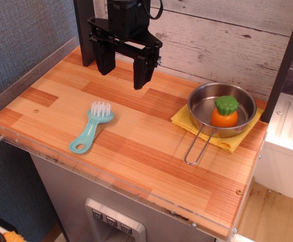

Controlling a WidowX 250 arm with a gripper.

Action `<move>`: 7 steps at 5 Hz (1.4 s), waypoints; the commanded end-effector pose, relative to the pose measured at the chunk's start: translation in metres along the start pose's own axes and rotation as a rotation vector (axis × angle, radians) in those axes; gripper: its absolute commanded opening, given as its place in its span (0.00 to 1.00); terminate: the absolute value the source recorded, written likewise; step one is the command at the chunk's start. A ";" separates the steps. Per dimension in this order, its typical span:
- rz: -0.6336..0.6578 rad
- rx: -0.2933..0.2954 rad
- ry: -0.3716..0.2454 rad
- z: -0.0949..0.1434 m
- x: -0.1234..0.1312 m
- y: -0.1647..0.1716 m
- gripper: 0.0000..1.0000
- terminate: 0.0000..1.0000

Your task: Move the brush to the back end of the table

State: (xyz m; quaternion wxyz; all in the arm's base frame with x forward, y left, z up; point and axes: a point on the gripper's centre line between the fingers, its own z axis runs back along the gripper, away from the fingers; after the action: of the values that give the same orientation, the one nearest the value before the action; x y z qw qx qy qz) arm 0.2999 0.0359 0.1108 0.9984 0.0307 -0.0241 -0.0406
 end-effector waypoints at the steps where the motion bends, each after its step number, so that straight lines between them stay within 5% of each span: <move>1: 0.000 0.000 0.000 0.000 0.000 0.000 1.00 0.00; 4: 0.225 0.039 -0.002 -0.025 -0.052 0.041 1.00 0.00; 7: 0.260 0.068 -0.077 -0.076 -0.029 0.036 1.00 0.00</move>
State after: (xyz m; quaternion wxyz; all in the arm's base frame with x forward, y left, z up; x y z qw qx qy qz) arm 0.2714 0.0753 0.0244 0.9936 0.0548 -0.0464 0.0870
